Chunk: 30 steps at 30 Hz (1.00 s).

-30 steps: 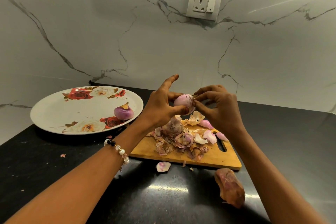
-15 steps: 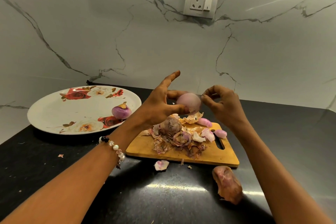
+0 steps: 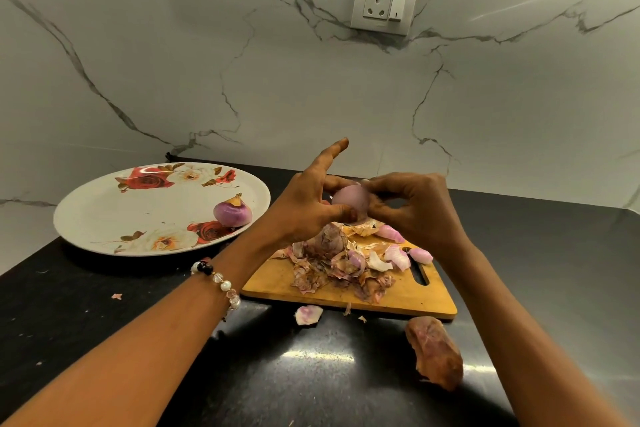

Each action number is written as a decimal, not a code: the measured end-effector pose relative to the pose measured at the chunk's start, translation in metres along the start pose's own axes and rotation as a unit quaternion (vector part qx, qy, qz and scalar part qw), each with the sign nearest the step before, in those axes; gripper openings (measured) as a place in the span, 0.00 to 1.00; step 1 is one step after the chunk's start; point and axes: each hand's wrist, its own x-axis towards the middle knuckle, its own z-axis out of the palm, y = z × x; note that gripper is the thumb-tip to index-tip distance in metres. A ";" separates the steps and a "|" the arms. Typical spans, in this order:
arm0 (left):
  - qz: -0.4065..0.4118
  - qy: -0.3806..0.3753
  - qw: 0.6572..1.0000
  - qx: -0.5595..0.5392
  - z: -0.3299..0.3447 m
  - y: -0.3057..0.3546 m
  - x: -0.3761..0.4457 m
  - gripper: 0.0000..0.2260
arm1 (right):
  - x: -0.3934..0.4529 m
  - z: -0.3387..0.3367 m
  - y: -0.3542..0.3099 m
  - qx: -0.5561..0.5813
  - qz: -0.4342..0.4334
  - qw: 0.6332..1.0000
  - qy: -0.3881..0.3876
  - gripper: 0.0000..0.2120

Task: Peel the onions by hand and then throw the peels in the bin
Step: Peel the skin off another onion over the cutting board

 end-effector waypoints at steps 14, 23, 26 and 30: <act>-0.013 -0.010 1.000 -0.020 -0.001 -0.003 0.001 0.45 | -0.001 -0.003 0.008 0.032 0.045 0.998 0.015 0.08; -0.008 0.001 1.000 -0.006 -0.002 -0.004 0.002 0.45 | -0.002 -0.004 0.009 0.073 0.047 0.996 0.005 0.09; -0.005 0.002 1.000 -0.003 0.000 -0.005 0.002 0.46 | -0.002 -0.002 0.008 0.051 0.046 0.997 0.025 0.06; -0.002 -0.005 1.000 -0.005 0.002 -0.004 0.001 0.46 | 0.000 0.002 0.006 -0.005 0.016 1.000 0.015 0.05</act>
